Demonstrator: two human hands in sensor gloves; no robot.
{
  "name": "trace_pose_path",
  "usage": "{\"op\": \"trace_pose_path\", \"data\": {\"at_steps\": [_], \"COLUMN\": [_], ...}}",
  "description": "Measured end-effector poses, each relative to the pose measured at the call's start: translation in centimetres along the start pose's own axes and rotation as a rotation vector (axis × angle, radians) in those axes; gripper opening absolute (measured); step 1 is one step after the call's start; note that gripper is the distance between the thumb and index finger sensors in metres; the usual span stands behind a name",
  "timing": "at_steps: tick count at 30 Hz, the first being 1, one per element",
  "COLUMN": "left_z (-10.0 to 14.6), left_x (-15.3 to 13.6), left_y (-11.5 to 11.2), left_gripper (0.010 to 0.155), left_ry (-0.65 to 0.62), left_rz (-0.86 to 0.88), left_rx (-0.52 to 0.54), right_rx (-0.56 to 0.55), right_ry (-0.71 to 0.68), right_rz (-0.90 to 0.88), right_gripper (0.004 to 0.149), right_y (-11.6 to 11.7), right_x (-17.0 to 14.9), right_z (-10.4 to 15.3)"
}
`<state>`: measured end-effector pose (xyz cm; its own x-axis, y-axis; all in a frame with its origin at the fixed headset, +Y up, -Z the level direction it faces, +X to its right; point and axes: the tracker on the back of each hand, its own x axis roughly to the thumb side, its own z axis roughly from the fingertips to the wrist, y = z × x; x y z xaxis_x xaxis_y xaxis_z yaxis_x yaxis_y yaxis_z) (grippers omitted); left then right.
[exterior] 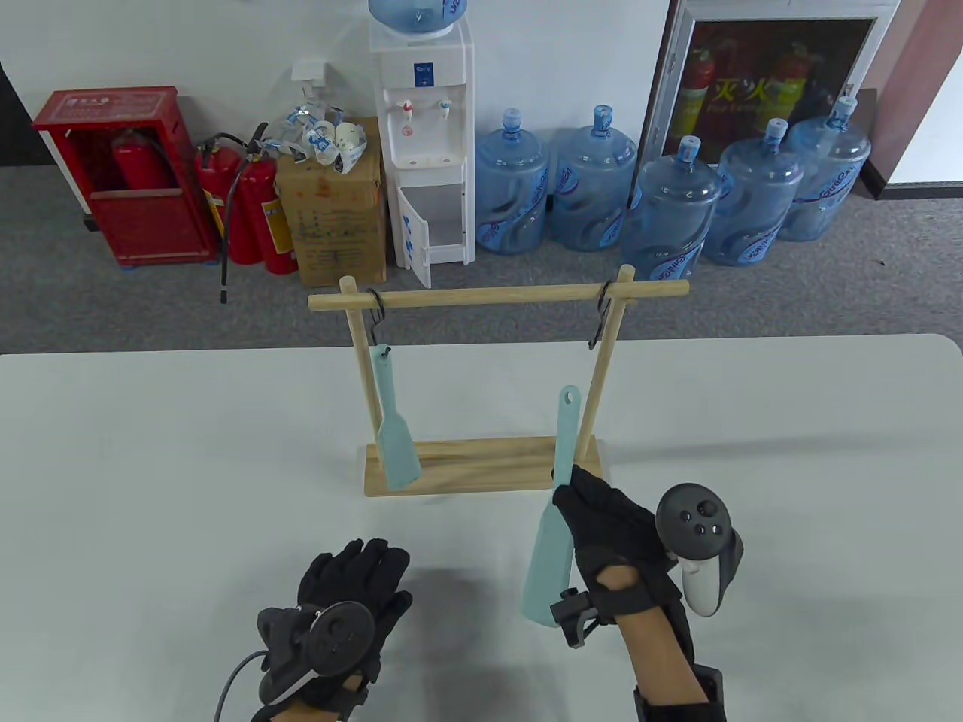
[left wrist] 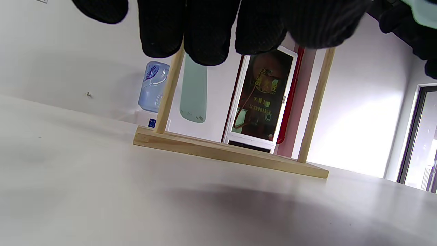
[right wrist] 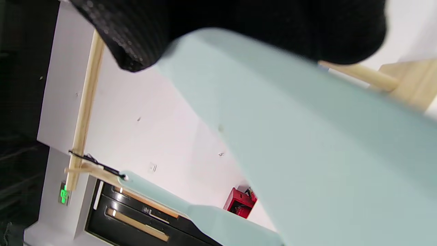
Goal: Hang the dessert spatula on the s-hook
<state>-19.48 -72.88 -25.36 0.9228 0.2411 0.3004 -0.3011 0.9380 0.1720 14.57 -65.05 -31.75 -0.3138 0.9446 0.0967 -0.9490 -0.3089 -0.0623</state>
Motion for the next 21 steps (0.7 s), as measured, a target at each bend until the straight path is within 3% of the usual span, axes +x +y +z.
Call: {"op": "trace_pose_path", "data": {"at_steps": [11,21], "left_z": [-0.2,-0.3], "left_x": [-0.5,-0.4], "left_y": [0.0,-0.3], "left_gripper": [0.057,0.057], "left_ry": [0.016,0.011], "left_rz": [0.036,0.041], "left_rx": [-0.013,-0.026], "right_rx": [-0.057,-0.036], "right_ry": [0.035,0.094], "right_rz": [-0.024,-0.054], "right_gripper": [0.055,0.054], "right_y": [-1.2,-1.0], "right_x": [1.4,-1.2], "right_z": [-4.0,-5.5]}}
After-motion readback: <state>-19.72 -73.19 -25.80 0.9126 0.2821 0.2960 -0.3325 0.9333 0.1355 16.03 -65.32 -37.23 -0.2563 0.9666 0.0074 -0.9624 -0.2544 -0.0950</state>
